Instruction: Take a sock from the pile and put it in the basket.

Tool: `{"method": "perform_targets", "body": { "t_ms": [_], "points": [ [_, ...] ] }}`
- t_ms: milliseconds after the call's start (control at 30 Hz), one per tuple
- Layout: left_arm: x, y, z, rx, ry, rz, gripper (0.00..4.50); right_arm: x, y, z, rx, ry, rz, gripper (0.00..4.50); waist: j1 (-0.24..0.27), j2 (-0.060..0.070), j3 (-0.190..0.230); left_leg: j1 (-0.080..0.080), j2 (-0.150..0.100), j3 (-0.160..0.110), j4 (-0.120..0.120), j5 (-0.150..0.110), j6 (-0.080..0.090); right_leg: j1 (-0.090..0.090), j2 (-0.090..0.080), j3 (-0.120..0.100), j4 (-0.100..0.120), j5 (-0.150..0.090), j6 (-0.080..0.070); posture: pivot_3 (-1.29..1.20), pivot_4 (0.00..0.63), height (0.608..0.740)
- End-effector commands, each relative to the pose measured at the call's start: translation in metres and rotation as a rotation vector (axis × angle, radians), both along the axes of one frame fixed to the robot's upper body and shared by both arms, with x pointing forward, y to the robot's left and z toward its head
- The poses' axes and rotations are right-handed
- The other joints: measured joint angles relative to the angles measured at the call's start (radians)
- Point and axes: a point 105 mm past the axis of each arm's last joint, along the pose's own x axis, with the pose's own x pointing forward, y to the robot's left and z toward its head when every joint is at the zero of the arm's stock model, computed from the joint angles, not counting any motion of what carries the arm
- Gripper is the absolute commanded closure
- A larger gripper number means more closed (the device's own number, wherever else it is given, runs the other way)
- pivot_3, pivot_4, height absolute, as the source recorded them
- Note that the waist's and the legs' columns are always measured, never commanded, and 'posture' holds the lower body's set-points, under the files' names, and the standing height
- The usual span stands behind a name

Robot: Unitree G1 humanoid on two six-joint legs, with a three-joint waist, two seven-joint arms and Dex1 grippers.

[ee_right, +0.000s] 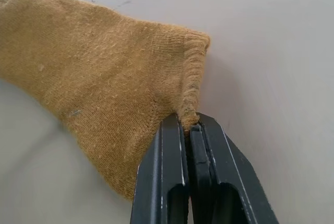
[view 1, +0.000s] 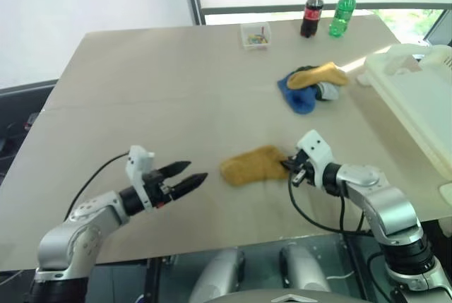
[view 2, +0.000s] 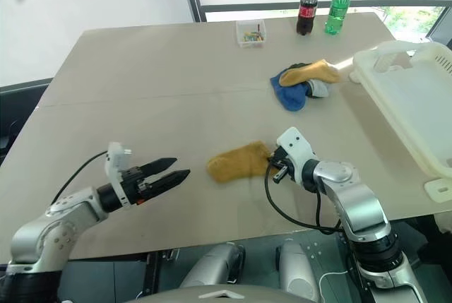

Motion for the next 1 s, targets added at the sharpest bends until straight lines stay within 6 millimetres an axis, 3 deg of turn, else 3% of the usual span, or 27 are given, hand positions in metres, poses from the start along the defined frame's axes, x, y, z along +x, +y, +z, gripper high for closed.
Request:
{"method": "perform_targets", "body": {
  "t_ms": [33, 467, 567, 833, 1000],
  "points": [
    [0.005, -0.014, 0.001, 0.023, -0.021, -0.061, 0.00, 0.001, -0.003, 0.002, 0.003, -0.011, -0.048, 4.46, 0.000, 0.000, 0.000, 0.000, 0.000, 0.000, 0.000, 0.000, 0.000, 0.000, 0.000, 0.000, 0.000, 0.000, 0.000, 0.00, 0.150, 0.740],
    [0.004, -0.049, -0.009, -0.049, 0.212, -0.128, 0.00, -0.006, -0.004, 0.001, 0.000, -0.009, -0.060, 4.46, 0.003, -0.001, -0.001, 0.000, 0.000, 0.000, 0.000, 0.000, 0.000, 0.000, 0.000, 0.000, 0.000, 0.000, 0.000, 0.00, 0.150, 0.740],
    [0.012, -0.060, -0.009, -0.096, 0.260, -0.118, 0.68, -0.008, -0.003, 0.002, 0.004, -0.009, -0.059, 4.50, 0.006, -0.001, -0.001, 0.000, 0.000, -0.001, 0.000, 0.000, 0.000, 0.000, 0.000, -0.001, 0.000, 0.000, 0.000, 0.00, 0.150, 0.740],
    [0.013, -0.068, -0.006, -0.135, 0.316, -0.128, 4.28, -0.010, -0.004, 0.007, 0.019, -0.032, -0.074, 4.50, 0.000, -0.002, -0.002, 0.000, 0.000, 0.000, 0.001, 0.000, 0.000, 0.000, 0.000, 0.000, 0.001, 0.000, 0.000, 0.00, 0.150, 0.740],
    [0.000, -0.051, 0.005, -0.132, 0.318, -0.141, 4.41, -0.027, -0.010, 0.018, 0.080, -0.046, -0.058, 4.50, -0.001, -0.002, -0.001, -0.001, 0.000, -0.001, 0.001, 0.000, 0.000, 0.000, 0.000, 0.000, 0.001, 0.000, 0.000, 0.00, 0.150, 0.740]
  ]
}}
